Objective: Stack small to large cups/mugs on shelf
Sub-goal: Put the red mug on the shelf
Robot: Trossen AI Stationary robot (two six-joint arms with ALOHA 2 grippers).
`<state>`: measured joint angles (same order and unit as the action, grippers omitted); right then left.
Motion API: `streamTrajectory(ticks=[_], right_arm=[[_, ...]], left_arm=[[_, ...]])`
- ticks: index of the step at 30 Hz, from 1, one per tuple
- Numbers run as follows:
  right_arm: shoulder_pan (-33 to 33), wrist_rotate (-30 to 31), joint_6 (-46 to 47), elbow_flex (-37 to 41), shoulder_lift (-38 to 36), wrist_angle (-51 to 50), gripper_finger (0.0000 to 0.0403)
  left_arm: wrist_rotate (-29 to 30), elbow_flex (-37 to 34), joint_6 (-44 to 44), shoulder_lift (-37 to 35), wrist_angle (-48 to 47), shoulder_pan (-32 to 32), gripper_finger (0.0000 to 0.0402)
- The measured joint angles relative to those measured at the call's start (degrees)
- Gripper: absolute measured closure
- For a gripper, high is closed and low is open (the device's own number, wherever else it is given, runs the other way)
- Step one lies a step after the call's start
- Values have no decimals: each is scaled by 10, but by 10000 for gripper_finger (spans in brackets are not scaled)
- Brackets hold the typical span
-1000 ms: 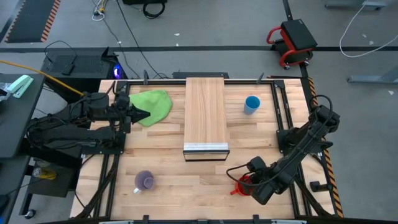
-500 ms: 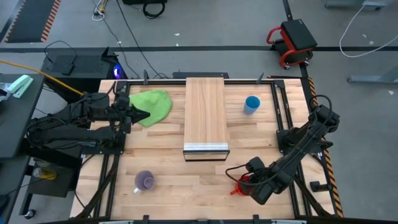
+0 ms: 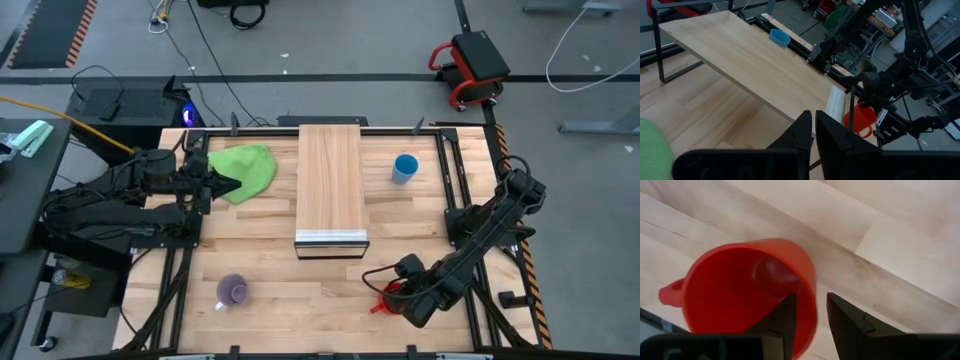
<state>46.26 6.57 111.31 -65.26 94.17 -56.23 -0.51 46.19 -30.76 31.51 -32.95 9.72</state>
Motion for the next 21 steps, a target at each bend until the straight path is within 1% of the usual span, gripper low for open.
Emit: streamTrajectory(ticks=[7,10,15,21], right_arm=[[0,-3,17,11,0,4,289],[-1,-10,32,10,0,5,297],[-2,-24,45,10,0,8,328],[-2,-25,42,10,0,20,369]], left_arm=[[0,0,0,0,0,0,378],[0,0,0,0,0,0,375],[0,0,0,0,0,0,370],[0,0,-1,0,0,0,379]])
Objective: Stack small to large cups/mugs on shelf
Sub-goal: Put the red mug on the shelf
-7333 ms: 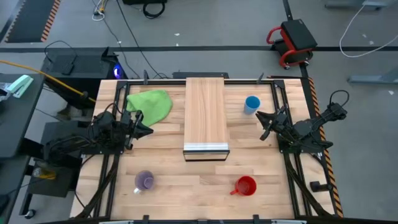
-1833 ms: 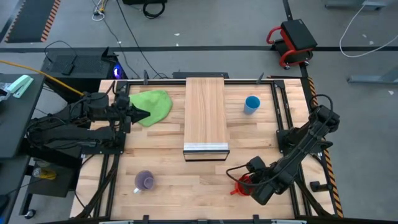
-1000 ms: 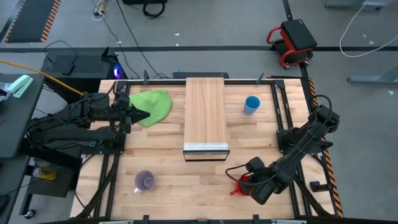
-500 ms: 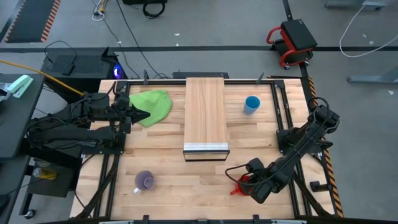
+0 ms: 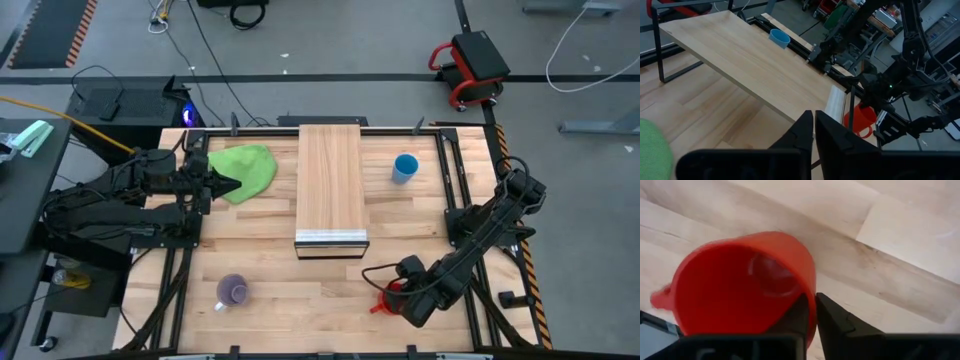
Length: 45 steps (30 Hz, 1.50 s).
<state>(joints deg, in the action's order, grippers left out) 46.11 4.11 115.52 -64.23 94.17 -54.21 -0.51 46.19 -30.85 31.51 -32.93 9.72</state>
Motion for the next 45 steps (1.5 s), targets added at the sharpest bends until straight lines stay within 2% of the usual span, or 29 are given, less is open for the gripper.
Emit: streamTrajectory(ticks=[6,16,19,25,30,35,45], right_arm=[[-2,-1,-1,-7,0,2,390],[-3,-1,-17,-46,0,-12,394],[-4,-1,-22,-92,0,-63,395],[-21,6,-47,-228,0,-250,395],[-51,50,-86,-323,-1,-358,395],[-103,80,-166,-369,-5,-358,395],[-223,92,-341,-422,-5,-358,395]], left_arm=[[0,0,0,0,0,0,383],[0,0,-4,0,0,0,378],[0,0,-4,0,0,0,383],[0,0,-4,0,0,0,387],[0,0,-5,0,0,0,381],[0,0,-5,0,0,0,377],[0,0,-1,0,-2,0,387]])
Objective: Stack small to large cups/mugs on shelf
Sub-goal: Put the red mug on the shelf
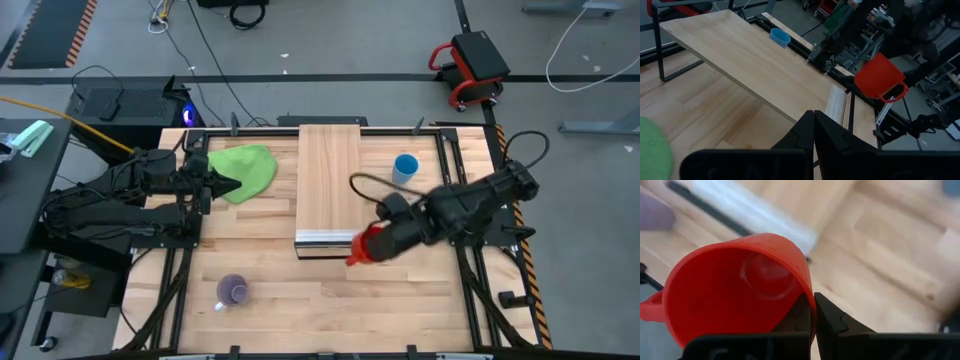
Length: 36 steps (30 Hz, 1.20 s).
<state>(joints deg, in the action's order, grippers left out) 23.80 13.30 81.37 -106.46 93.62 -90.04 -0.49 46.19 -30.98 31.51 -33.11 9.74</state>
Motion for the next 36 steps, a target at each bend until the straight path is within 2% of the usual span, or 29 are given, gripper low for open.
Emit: streamTrajectory(ticks=[8,17,21,31,36], right_arm=[[-109,29,-80,-49,0,0,395],[-206,23,-114,-52,0,43,395],[-211,17,-115,-52,5,93,395],[-154,7,-49,-51,47,107,395],[-159,-25,-21,-52,73,116,395]], left_arm=[[1,0,1,0,-1,0,379],[9,0,2,0,-1,0,387],[9,0,2,0,-1,0,384],[9,0,-10,8,-3,0,389],[9,0,-14,25,-5,0,382]])
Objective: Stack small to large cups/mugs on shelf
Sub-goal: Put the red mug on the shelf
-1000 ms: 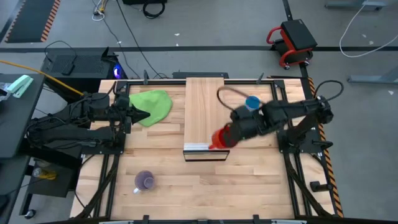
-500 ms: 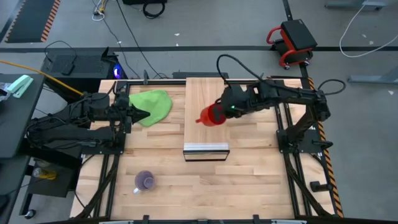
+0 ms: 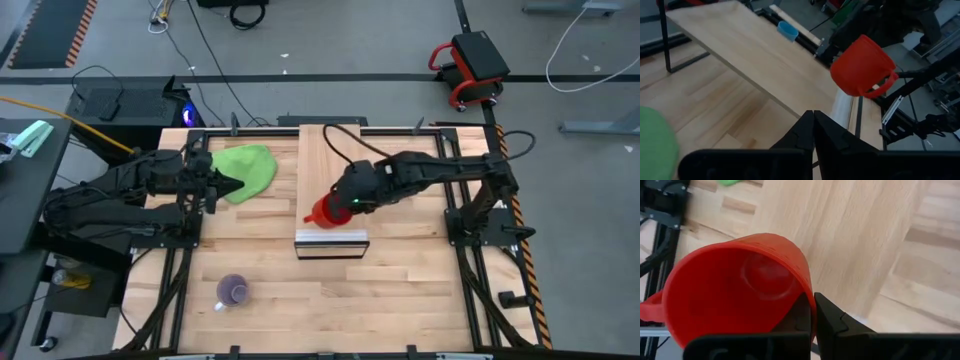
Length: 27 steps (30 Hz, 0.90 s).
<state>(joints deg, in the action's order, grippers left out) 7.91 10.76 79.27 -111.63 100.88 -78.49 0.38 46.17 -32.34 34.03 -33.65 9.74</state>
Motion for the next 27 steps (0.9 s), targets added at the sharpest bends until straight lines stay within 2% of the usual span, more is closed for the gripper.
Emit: streamTrajectory(ticks=[5,14,17,21,27], right_arm=[[-6,-7,3,0,17,4,395],[6,-2,25,0,17,-92,395],[6,7,29,0,17,-92,395],[0,11,29,0,19,-84,395],[-13,18,26,0,21,-81,395]], left_arm=[[0,0,0,26,-2,0,377],[0,0,0,65,-8,0,387],[0,0,0,76,-5,0,389],[-9,0,13,97,49,-17,383],[-18,0,81,134,151,-80,368]])
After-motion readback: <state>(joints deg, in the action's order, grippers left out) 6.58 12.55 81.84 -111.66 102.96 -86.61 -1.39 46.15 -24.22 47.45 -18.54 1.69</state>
